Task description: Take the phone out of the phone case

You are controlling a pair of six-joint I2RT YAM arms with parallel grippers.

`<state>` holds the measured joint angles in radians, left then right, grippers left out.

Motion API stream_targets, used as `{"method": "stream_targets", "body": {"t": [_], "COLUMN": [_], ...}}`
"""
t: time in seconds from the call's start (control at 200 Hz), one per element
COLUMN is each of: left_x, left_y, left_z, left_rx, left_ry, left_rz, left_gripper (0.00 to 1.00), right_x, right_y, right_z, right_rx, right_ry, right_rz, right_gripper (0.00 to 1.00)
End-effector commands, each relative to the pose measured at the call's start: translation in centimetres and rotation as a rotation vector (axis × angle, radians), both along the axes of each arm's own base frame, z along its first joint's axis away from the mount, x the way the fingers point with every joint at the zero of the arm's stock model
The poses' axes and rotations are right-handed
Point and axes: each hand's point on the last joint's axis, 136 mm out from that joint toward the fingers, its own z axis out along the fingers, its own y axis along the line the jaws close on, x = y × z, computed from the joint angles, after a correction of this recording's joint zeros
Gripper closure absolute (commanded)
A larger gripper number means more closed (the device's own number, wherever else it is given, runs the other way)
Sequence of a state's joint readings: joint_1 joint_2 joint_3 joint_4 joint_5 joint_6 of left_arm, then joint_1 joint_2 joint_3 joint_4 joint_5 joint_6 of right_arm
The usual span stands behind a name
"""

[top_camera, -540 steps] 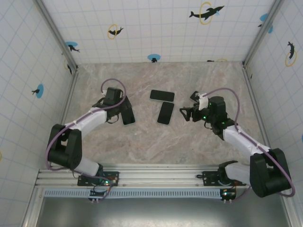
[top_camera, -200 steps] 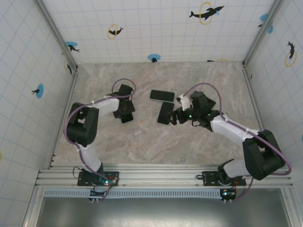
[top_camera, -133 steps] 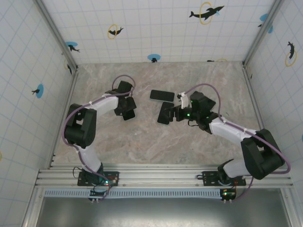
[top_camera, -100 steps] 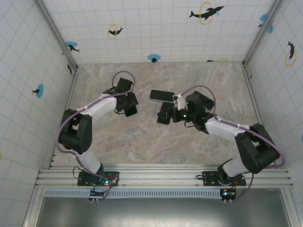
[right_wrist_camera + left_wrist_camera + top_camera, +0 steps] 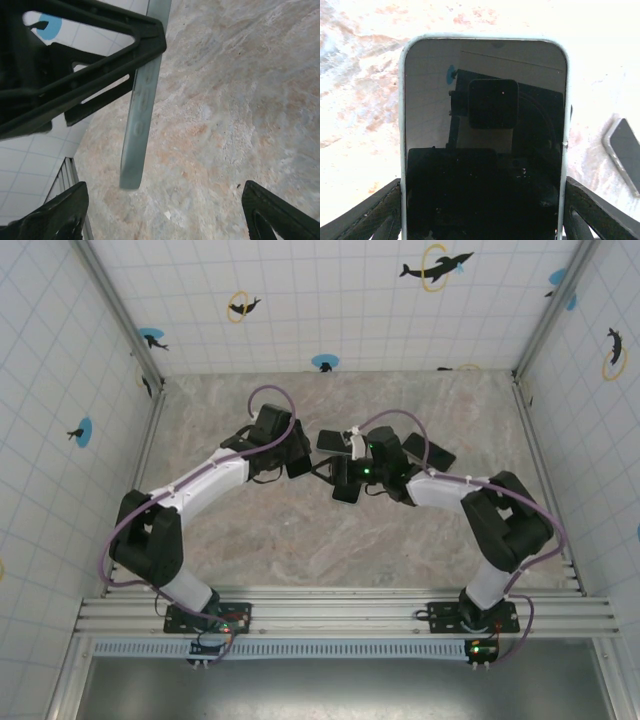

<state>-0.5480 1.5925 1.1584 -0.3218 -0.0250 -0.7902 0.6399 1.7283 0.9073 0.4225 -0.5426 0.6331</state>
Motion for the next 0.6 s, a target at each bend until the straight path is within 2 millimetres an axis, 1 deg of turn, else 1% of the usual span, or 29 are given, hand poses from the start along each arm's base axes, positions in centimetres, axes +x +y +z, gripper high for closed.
{"method": "stream_targets", "body": {"t": [0.0,0.085,0.195,0.265,0.335,0.425,0.465,0.54,0.571,0.596], "left_x": [0.2,0.1,-0.1,0.0,-0.1,0.0,0.0,0.0,0.1,0.0], "left_y": [-1.4,-1.8,-2.2,-2.3,-2.7,-2.8,-2.8,-2.8,-2.8,-2.7], "left_z": [2.7,2.7,2.9,3.0,3.1,3.2,3.3,3.4,3.5,3.5], "left_rx": [-0.092,-0.103,-0.116,-0.124,-0.137,-0.143,-0.141,-0.139,-0.139,-0.135], "left_ry": [-0.064,-0.063,-0.067,-0.070,-0.072,-0.076,-0.079,-0.082,-0.087,-0.089], "left_rz": [-0.009,-0.017,-0.026,-0.026,-0.036,-0.040,-0.042,-0.043,-0.043,-0.045], "left_gripper": [0.42,0.42,0.42,0.42,0.42,0.42,0.42,0.39,0.36,0.32], "right_x": [0.9,1.2,1.3,1.4,1.4,1.4,1.5,1.4,1.5,1.5], "right_y": [1.5,2.0,2.3,2.4,2.7,3.0,3.1,3.1,3.1,3.0], "right_z": [1.6,1.9,2.0,2.3,2.6,3.1,3.4,3.7,3.9,3.9], "right_rx": [0.056,0.069,0.081,0.090,0.105,0.126,0.134,0.143,0.145,0.144], "right_ry": [-0.016,-0.015,-0.008,-0.009,-0.009,-0.005,-0.006,-0.006,-0.007,-0.007], "right_rz": [0.011,0.011,0.008,0.007,0.012,0.019,0.018,0.018,0.016,0.013], "right_gripper": [0.28,0.41,0.47,0.52,0.60,0.67,0.73,0.83,0.86,0.86]}}
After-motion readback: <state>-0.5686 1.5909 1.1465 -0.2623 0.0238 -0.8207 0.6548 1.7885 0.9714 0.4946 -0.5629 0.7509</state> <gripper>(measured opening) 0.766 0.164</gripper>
